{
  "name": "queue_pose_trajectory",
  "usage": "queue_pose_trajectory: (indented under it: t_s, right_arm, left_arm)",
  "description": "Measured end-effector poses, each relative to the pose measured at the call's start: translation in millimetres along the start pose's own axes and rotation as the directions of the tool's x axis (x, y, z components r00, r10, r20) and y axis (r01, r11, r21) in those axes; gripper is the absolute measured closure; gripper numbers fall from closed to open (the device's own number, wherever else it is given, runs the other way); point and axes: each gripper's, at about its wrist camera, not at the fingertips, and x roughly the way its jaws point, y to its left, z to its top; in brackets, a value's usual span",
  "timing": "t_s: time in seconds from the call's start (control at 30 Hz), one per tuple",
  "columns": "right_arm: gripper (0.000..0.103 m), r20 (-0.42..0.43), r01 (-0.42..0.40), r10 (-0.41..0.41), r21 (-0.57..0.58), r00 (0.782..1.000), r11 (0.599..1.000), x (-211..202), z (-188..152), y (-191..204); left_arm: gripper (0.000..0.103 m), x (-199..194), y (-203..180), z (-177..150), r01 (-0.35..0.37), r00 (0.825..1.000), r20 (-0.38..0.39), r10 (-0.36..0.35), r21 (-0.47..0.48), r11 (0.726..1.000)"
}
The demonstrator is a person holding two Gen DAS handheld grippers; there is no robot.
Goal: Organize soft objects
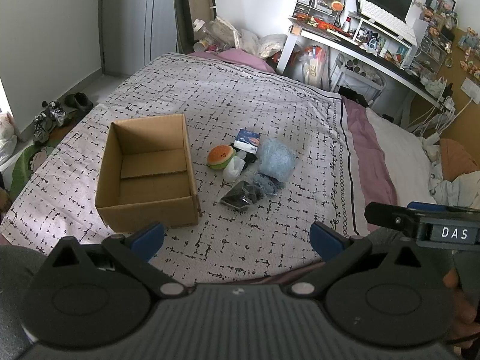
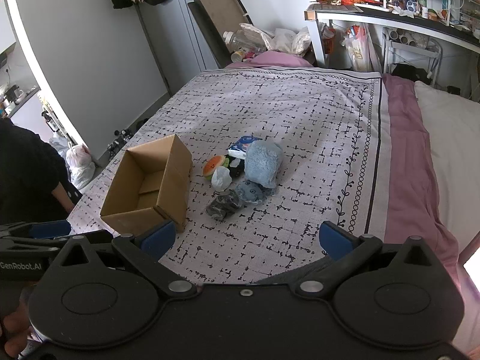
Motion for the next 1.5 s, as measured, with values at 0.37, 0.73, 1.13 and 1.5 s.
queue_pose_trajectory:
  t_s: [0.37, 0.73, 1.13, 1.5]
  right_arm:
    - [0.0, -0.009, -0.011, 0.011, -0.003, 1.0, 1.0, 5, 4, 0]
    - [0.0, -0.019, -0.024, 0.024, 0.002, 1.0, 1.0, 17, 9, -2]
    - [0.0, -0.019, -0.039, 0.04, 0.041, 0.999, 0.998, 42, 18, -17]
    - [0.0, -0.044, -0.079, 0.09, 0.203, 0.995, 0.976, 84, 25, -47]
  left_arm:
    - [0.001, 1, -1, 0, 0.005, 1.0, -0.002, -0.005, -0.007, 1.0]
    - [0.001, 14, 3, 14, 0.002, 1.0, -0.023, -0.003, -0.028, 1.0]
    - [0.001, 40, 0, 22, 0.031, 0.999, -0.04, -0.032, -0.047, 0.998]
    - [0.001, 76, -10, 28, 0.033, 0.997, -0.072, -0.035, -0.035, 0.999]
